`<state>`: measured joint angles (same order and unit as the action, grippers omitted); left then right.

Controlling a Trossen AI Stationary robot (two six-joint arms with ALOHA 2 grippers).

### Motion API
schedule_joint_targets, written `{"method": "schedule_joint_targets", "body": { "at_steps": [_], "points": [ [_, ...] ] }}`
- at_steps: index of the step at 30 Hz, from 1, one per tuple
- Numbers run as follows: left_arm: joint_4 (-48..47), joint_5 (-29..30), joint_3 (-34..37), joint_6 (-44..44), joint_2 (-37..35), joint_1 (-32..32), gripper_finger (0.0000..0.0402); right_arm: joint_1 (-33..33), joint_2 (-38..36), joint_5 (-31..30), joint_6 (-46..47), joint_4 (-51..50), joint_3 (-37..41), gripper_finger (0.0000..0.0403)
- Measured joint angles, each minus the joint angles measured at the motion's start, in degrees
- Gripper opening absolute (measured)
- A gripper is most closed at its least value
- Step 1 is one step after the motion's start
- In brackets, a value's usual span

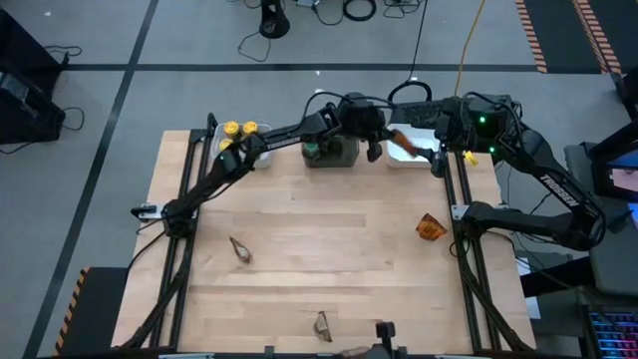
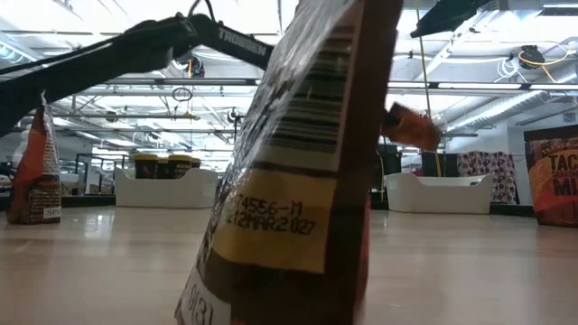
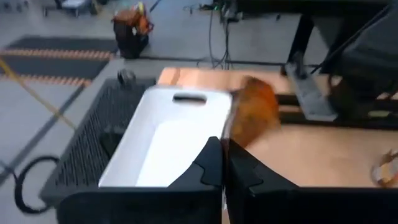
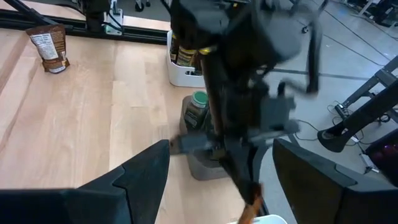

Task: Sort spices by type
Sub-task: Put the top center orange seasoning pack into the right white bin

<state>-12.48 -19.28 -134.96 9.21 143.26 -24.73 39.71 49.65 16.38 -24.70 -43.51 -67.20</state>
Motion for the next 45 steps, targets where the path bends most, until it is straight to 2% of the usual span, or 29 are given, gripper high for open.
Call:
{"method": "schedule_joint_targets", "body": {
  "at_steps": [9,16,20,27,45],
  "points": [
    [3.39,5.75,0.07,-4.37,2.31,-0.86,0.0000,0.01,0.02,0.12,0.17,-0.02,0.00,0.0267],
    [4.25,6.38,0.09,-2.94,2.51,-1.43,0.0000,0.01,0.02,0.20,0.51,-0.04,0.00,0.0267],
    [2.57,8.89,0.09,-2.42,2.90,-1.42,0.0000,-0.01,0.02,0.20,0.60,-0.11,0.00,0.0267],
    [1.97,9.22,0.11,1.93,2.93,-1.36,0.0000,-0.01,0.02,0.22,0.62,-0.10,0.00,0.0267],
    [0.78,10.81,0.11,3.76,2.91,-1.25,0.0000,0.01,0.56,0.16,1.30,-0.14,0.00,0.0267]
  ]
}}
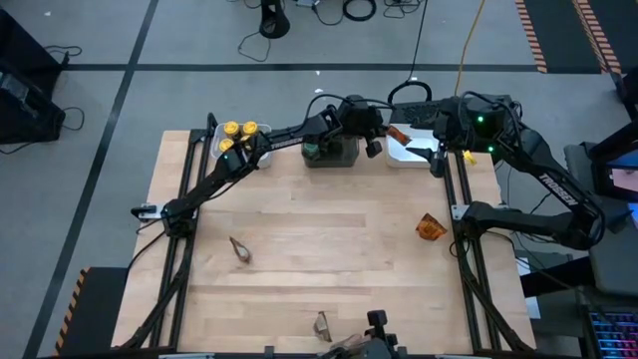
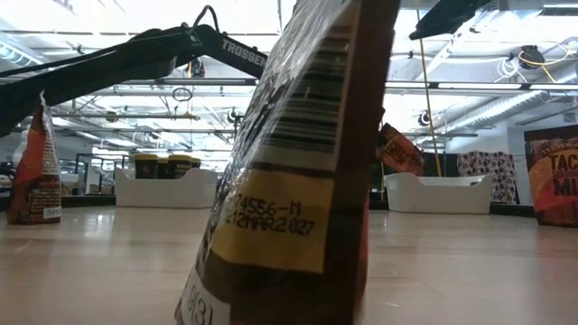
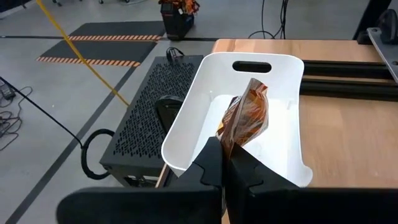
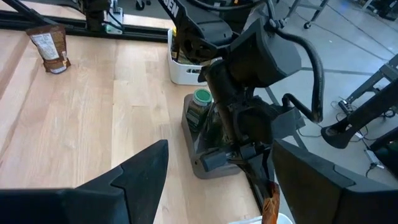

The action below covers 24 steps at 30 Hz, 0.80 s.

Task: Sort spices by type
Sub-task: Put the top center orange seasoning pack into the right white bin

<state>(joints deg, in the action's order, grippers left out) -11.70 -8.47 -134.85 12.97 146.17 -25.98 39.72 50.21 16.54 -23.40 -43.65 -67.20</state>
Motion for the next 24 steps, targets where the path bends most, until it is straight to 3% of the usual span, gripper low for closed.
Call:
{"method": "schedule_joint_targets", "body": {
  "at_steps": [24],
  "points": [
    [-0.22,0.00,0.00,-0.04,-0.09,0.02,0.0021,0.07,1.86,-0.47,-1.33,-2.04,0.00,0.0267]
  ]
}}
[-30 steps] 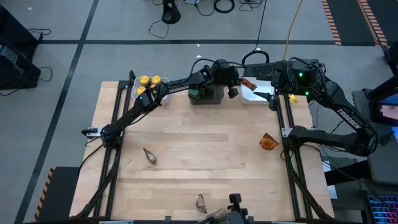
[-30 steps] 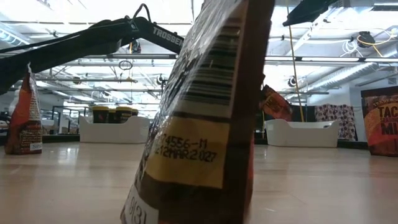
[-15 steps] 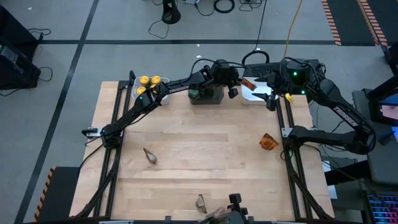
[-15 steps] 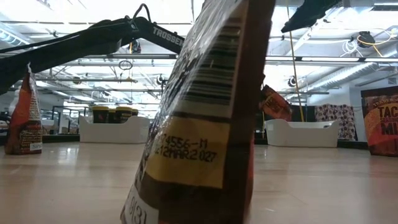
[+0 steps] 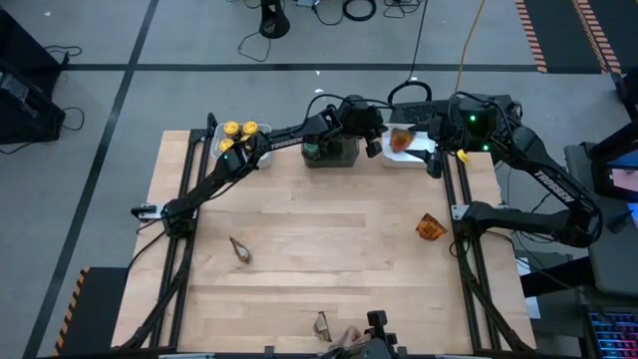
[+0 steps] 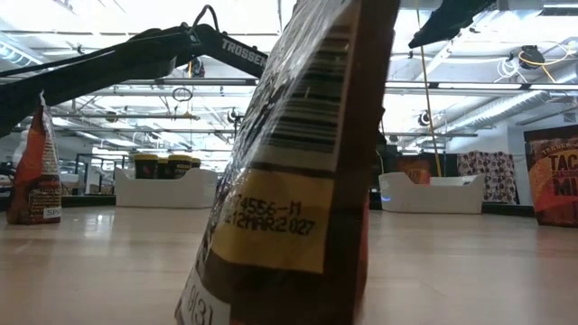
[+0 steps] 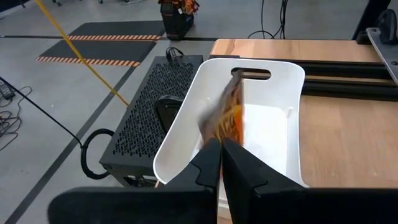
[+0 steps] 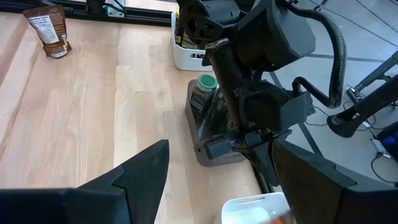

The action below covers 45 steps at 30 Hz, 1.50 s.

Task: Sort spices by type
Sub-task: Put the top center orange seasoning pack into the right white bin, then put the top left orange seasoning pack into the right white bin

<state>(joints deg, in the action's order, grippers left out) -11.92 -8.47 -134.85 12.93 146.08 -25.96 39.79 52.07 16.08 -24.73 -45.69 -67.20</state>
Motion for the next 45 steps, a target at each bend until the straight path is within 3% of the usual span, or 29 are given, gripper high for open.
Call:
{"method": "schedule_joint_targets", "body": {
  "at_steps": [21,26,33,39,42,45],
  "points": [
    [2.10,0.00,0.00,-0.50,-1.43,0.24,0.0022,0.77,0.00,-1.58,0.84,-1.23,0.00,0.0267],
    [-1.68,0.00,-0.13,-0.20,-7.25,0.22,0.0022,3.69,0.44,-8.49,2.57,-2.77,0.00,0.0267],
    [-15.61,-0.04,-0.12,5.63,-20.23,0.97,0.0022,6.21,4.90,-8.63,4.46,-4.53,0.00,0.0265],
    [-28.21,0.01,0.29,9.85,-31.44,5.02,0.0022,7.71,12.21,-8.73,4.55,-5.81,0.00,0.0237],
    [-33.67,4.25,2.50,10.50,-36.60,8.37,0.0017,8.43,15.61,-8.93,4.56,-6.94,0.00,0.0212],
    [-34.64,13.92,10.04,10.41,-42.16,11.71,0.0006,9.19,17.86,-9.09,4.55,-7.34,0.00,0.0184]
  ]
}}
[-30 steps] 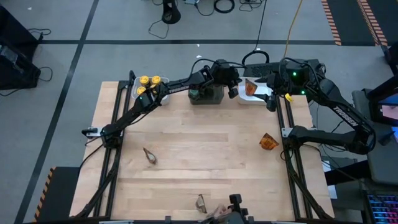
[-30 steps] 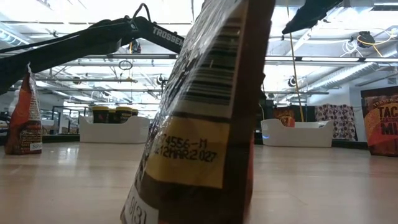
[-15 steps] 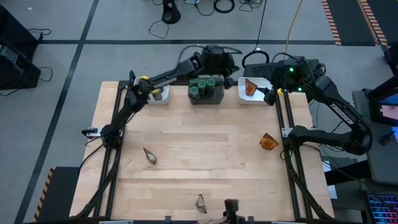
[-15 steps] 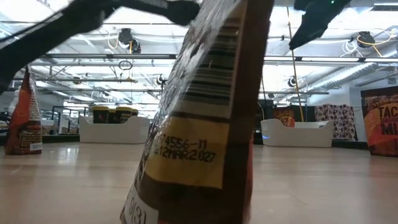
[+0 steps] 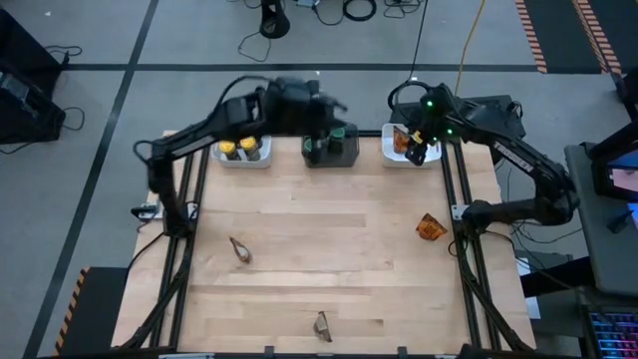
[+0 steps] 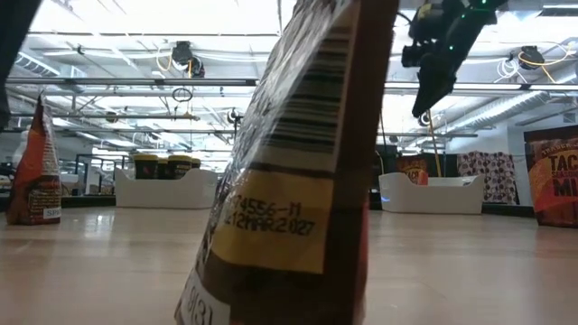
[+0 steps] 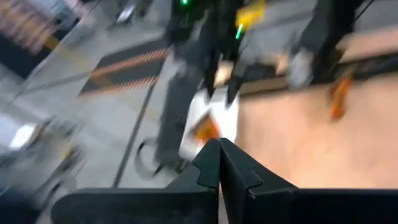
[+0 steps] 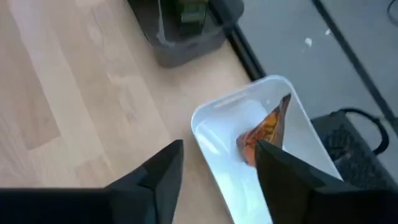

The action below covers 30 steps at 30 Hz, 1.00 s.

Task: Sort spices by type
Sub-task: Put the top left orange seasoning pack into the right white bin

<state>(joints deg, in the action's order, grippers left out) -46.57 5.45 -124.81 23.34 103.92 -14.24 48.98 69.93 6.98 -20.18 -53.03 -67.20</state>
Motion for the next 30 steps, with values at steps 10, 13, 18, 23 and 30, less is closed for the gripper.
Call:
{"method": "schedule_joint_targets", "body": {
  "at_steps": [10,13,18,23,30],
  "points": [
    [29.95,13.03,48.46,-5.95,-27.49,2.97,0.0006,1.79,8.23,0.21,-0.03,-2.48,0.00,0.0029],
    [43.31,13.12,60.76,-6.39,-34.07,2.60,0.0006,2.80,12.19,-0.37,0.04,-2.24,0.00,0.0008],
    [52.50,13.67,70.97,-6.52,-40.20,2.15,0.0006,5.06,16.78,-6.23,2.68,-2.01,0.00,0.0002],
    [53.10,13.93,72.65,-6.50,-41.68,2.25,0.0006,6.21,18.11,-6.69,3.38,-1.93,0.00,0.0001],
    [52.85,13.93,72.75,-6.07,-41.37,2.22,0.0006,7.27,18.08,-6.69,5.93,0.68,0.66,0.0001]
  ]
}}
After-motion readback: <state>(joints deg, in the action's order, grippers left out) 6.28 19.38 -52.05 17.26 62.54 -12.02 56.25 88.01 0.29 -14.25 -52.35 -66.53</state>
